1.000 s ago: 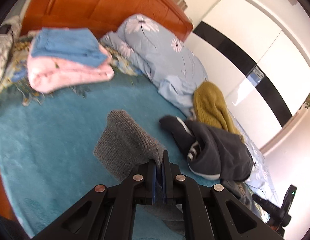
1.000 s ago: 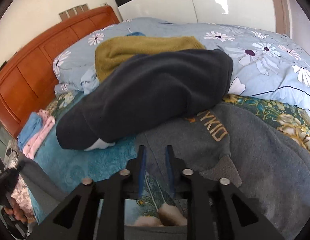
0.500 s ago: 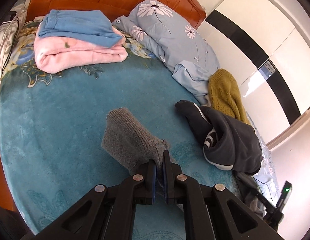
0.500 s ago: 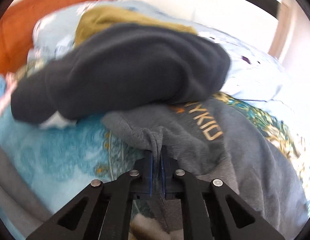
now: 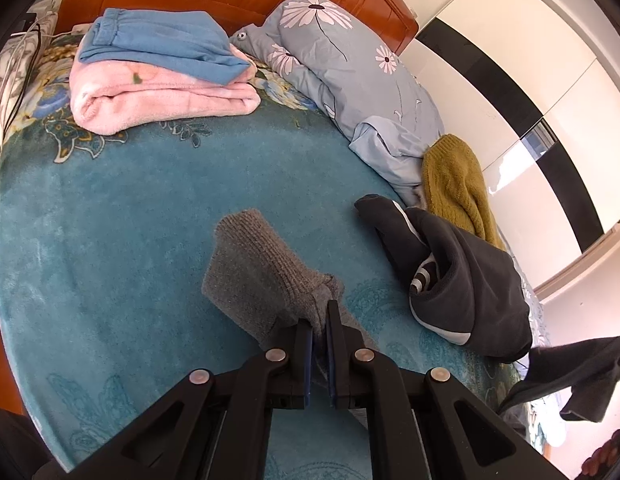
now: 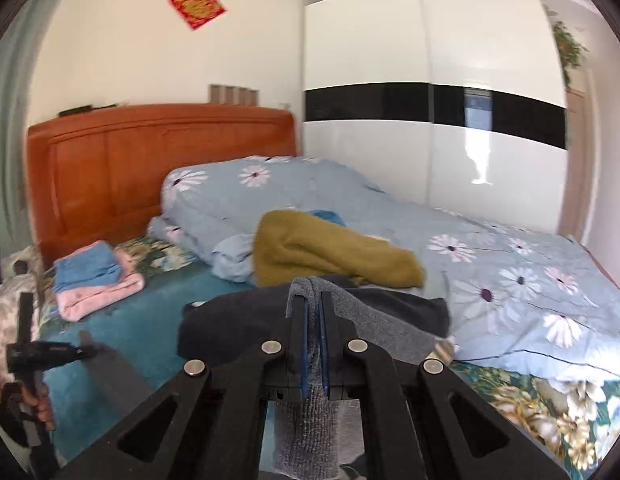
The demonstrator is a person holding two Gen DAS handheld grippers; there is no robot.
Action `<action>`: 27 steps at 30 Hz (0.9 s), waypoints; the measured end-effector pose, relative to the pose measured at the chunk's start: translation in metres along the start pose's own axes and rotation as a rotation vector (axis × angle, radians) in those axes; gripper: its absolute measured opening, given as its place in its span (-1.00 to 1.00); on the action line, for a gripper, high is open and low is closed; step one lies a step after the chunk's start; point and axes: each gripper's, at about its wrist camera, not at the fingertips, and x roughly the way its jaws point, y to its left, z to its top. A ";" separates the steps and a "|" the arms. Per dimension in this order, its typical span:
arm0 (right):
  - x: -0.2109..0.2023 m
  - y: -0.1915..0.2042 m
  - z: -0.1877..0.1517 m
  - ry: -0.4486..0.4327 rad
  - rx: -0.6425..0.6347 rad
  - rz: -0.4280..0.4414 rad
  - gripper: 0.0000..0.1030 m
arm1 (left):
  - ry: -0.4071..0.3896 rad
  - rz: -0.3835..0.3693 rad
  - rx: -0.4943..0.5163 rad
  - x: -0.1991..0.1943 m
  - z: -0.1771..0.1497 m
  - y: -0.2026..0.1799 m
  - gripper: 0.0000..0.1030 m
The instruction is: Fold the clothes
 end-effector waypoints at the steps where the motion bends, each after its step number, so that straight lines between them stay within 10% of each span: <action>1: 0.014 0.011 -0.003 0.042 -0.024 0.042 -0.91 | 0.002 0.001 0.002 0.000 -0.001 0.000 -0.86; 13: 0.167 0.089 -0.119 0.626 -0.030 0.309 -0.85 | 0.054 0.029 -0.004 0.008 -0.008 0.012 -0.85; 18: 0.156 0.077 -0.115 0.620 -0.004 0.326 -0.64 | 0.058 0.030 0.012 0.011 -0.008 0.010 -0.83; 20: 0.143 0.061 -0.108 0.590 0.050 0.355 0.07 | 0.055 0.021 0.020 0.010 -0.007 0.009 -0.66; 27: 0.125 0.002 -0.070 0.426 0.214 0.307 0.21 | -0.023 0.055 0.034 -0.013 0.005 0.008 0.06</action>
